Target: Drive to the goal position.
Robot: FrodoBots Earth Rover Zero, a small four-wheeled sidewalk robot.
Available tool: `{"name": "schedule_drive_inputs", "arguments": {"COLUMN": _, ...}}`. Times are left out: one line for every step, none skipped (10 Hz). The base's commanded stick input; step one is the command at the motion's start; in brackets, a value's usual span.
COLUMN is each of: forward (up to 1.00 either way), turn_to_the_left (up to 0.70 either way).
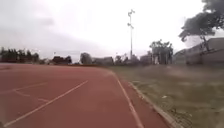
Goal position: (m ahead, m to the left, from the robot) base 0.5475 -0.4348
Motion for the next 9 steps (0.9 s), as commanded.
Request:
{"name": "schedule_drive_inputs", "arguments": {"forward": 0.7, "turn_to_the_left": 0.0}}
{"name": "schedule_drive_inputs", "arguments": {"forward": 0.7, "turn_to_the_left": 0.0}}
{"name": "schedule_drive_inputs", "arguments": {"forward": 0.7, "turn_to_the_left": 0.0}}
{"name": "schedule_drive_inputs", "arguments": {"forward": 0.7, "turn_to_the_left": 0.0}}
{"name": "schedule_drive_inputs", "arguments": {"forward": 0.7, "turn_to_the_left": 0.0}}
{"name": "schedule_drive_inputs", "arguments": {"forward": 0.7, "turn_to_the_left": 0.0}}
{"name": "schedule_drive_inputs", "arguments": {"forward": 0.7, "turn_to_the_left": 0.0}}
{"name": "schedule_drive_inputs", "arguments": {"forward": 0.7, "turn_to_the_left": 0.0}}
{"name": "schedule_drive_inputs", "arguments": {"forward": 0.7, "turn_to_the_left": -0.03}}
